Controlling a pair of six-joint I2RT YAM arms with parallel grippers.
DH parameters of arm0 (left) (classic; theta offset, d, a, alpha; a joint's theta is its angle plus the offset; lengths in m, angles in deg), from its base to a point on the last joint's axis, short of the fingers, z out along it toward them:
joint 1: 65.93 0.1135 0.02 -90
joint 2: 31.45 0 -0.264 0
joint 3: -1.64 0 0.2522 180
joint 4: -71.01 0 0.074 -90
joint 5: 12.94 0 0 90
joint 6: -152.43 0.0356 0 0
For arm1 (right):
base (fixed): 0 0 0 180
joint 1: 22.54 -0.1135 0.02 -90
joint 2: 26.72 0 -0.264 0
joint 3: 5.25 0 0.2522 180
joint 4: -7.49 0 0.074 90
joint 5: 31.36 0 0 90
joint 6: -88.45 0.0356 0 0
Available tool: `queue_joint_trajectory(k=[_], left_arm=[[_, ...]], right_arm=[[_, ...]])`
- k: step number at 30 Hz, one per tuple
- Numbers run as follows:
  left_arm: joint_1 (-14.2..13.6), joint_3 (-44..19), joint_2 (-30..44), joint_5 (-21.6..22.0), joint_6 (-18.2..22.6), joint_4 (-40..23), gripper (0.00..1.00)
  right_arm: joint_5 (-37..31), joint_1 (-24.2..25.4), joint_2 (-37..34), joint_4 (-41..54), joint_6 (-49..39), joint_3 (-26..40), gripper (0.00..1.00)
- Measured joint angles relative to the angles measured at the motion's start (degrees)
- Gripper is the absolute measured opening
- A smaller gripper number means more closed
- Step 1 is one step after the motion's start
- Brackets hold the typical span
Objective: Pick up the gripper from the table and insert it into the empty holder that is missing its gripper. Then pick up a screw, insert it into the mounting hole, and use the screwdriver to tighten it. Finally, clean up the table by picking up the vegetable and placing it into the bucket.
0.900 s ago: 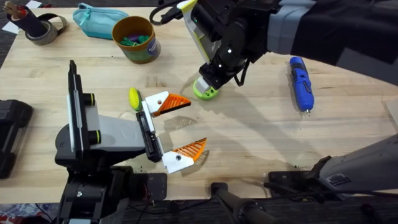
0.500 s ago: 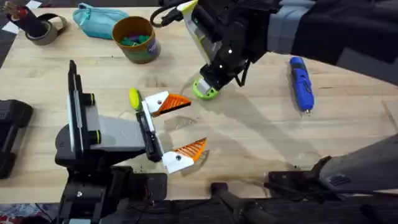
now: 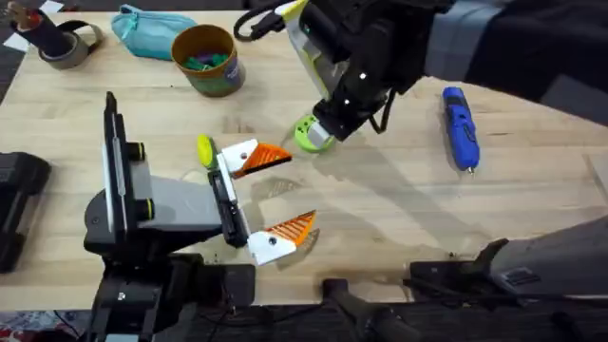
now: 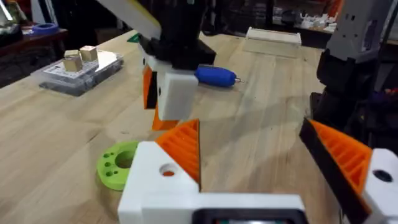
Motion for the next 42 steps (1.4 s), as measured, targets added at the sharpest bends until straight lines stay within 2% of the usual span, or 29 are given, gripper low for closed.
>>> queue_joint_trajectory(k=[5, 10, 20, 28, 42], left_arm=[[0.00, 0.00, 0.00, -0.02, 0.00, 0.00, 0.990], [0.00, 0.00, 0.00, -0.02, 0.00, 0.02, 0.990], [0.00, 0.00, 0.00, -0.02, 0.00, 0.02, 0.990], [0.00, 0.00, 0.00, -0.02, 0.00, 0.02, 0.990], [0.00, 0.00, 0.00, -0.02, 0.00, 0.00, 0.990]], right_arm=[[1.00, 0.11, -0.02, 0.07, 0.00, 0.06, 0.520], [2.00, 1.22, -3.00, -0.58, 0.02, 0.09, 0.520], [4.63, 5.46, -3.81, -4.55, 3.34, 0.08, 0.520], [5.47, 5.40, -3.95, -8.56, 3.48, -1.98, 0.520], [5.56, 5.18, -6.28, -9.15, 2.78, -3.48, 0.520]])
